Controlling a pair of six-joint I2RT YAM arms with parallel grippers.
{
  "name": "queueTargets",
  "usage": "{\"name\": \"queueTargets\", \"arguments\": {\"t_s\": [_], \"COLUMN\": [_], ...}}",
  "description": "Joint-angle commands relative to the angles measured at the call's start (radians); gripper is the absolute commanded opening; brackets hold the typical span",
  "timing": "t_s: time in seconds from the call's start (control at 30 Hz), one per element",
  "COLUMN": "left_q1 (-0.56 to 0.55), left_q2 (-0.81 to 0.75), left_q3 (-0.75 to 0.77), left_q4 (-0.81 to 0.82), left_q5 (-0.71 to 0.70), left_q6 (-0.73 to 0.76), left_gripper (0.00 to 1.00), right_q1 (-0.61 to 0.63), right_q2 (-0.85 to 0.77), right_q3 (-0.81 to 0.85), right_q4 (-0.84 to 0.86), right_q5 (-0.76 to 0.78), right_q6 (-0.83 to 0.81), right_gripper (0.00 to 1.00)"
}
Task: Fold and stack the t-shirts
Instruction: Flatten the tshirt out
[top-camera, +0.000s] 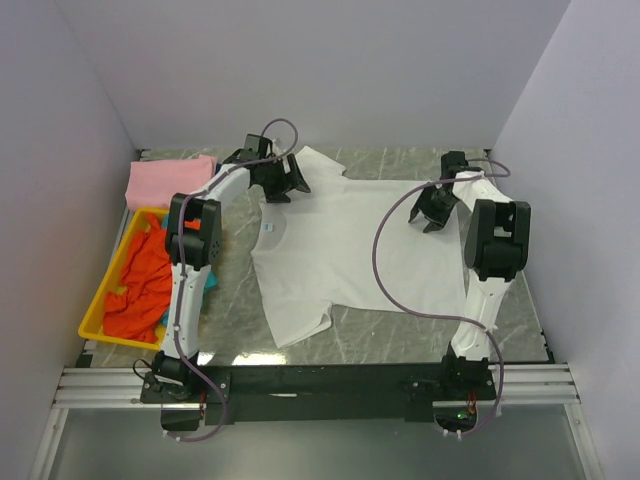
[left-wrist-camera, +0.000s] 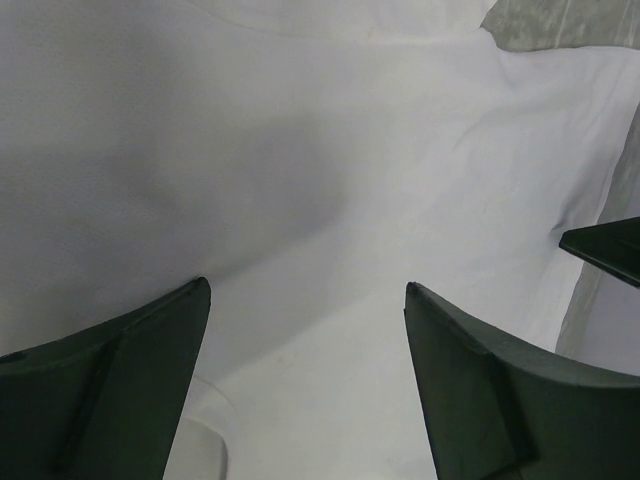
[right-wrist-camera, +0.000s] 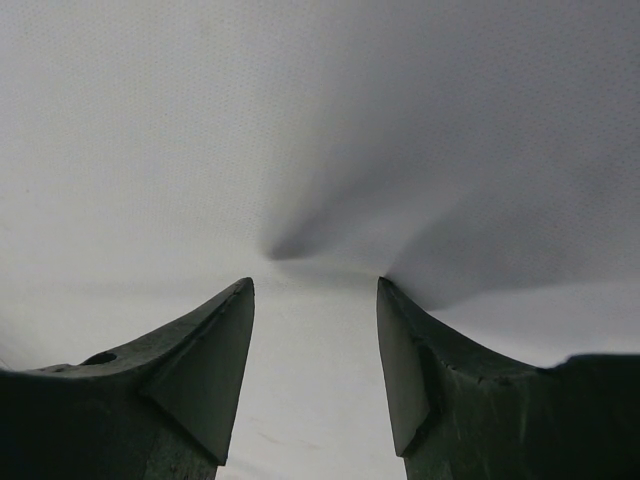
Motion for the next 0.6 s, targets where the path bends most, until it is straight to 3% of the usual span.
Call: {"name": "queueTargets", "arguments": {"t_s": [0.0,0.2,0.57], "left_q1": [0.029,0.051,0.051], "left_q2": [0.099,0.137,0.012], "left_q3": [0.028,0.100,0.128], "left_q4": [-0.021,-0.030,0.033], "left_q5": [-0.066,-0.057,-0.028], "left_q6": [0.083,0.068,0.112], "left_gripper": [0.87,0.87,0.88], "right_q1": [0.014,0.028,0.042], "right_q2": [0.061,0.098,0.031], "right_q3": [0.087,0.141,0.236], "right_q4": [-0.042,-0.072,-0.114], "right_q5": [0.012,-0.002,-0.048], "right_q6": [0.003,0.001,0.011], "right_gripper": [0.59,0.59,0.59]}}
